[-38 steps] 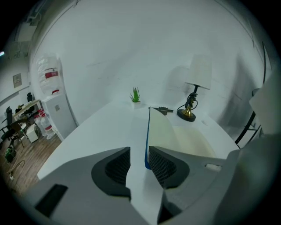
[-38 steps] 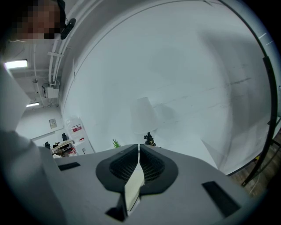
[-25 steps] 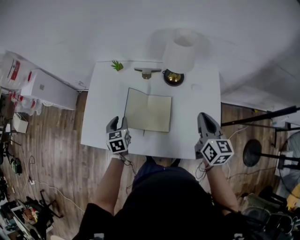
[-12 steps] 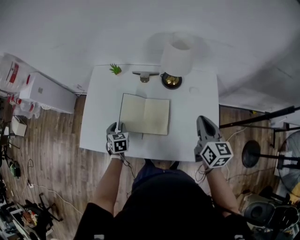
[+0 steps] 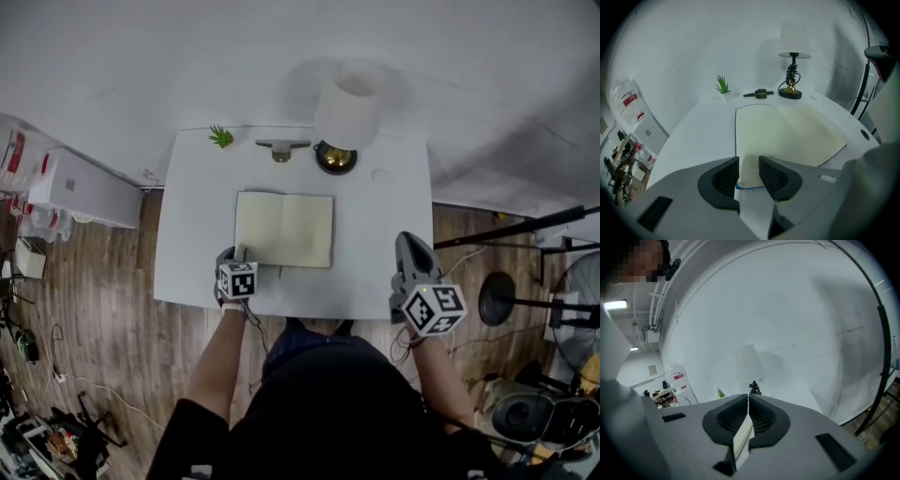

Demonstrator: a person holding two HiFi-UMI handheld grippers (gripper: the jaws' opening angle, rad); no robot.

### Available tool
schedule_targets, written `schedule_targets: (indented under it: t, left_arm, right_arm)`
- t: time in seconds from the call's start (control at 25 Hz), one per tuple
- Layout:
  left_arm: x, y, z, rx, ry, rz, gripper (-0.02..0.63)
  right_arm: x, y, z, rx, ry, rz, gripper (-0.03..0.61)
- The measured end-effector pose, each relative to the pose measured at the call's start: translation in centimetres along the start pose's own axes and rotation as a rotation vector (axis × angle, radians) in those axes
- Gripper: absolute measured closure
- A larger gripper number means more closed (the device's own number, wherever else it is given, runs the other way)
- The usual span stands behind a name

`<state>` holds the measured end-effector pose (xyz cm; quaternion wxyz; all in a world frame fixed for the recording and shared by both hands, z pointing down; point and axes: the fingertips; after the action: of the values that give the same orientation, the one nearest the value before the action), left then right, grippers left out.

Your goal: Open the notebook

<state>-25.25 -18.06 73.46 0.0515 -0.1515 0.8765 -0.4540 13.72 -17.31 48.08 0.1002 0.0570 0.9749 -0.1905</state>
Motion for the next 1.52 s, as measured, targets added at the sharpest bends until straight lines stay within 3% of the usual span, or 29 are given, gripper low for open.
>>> schedule_targets:
  t: [0.12, 0.24, 0.36, 0.48, 1.0, 1.52]
  left_arm:
    - [0.0, -0.5, -0.4, 0.02, -0.008, -0.006, 0.482]
    - [0.2, -0.9, -1.0, 0.025, 0.05, -0.022, 0.483]
    - [0.0, -0.3, 0.7, -0.04, 0.108, -0.058, 0.486]
    - [0.2, -0.2, 1.1, -0.047, 0.142, -0.069, 0.479]
    - [0.8, 0.7, 0.4, -0.054, 0.161, -0.048, 0.477]
    - [1.7, 5.3, 2.7, -0.21, 0.25, -0.044, 0.477]
  right_arm:
    - [-0.3, 0.0, -0.3, 0.001, -0.006, -0.014, 0.566]
    - [-0.1, -0.2, -0.8, 0.01, -0.015, -0.017, 0.566]
    - [0.4, -0.2, -0.2, 0.009, -0.015, -0.006, 0.566]
    - [0.7, -0.7, 0.2, 0.001, -0.014, 0.002, 0.566]
    - [2.7, -0.7, 2.9, -0.099, 0.091, 0.049, 0.574]
    - [3.7, -1.3, 3.5, -0.121, 0.125, 0.069, 0.575]
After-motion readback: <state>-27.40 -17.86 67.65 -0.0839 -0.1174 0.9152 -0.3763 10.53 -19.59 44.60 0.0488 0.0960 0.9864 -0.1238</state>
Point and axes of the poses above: the fingertips, and each gripper's own axes: y backward along the fingers, x to its left, z out of its top, and after that the axes turned 11 degrees about -z, right-handed
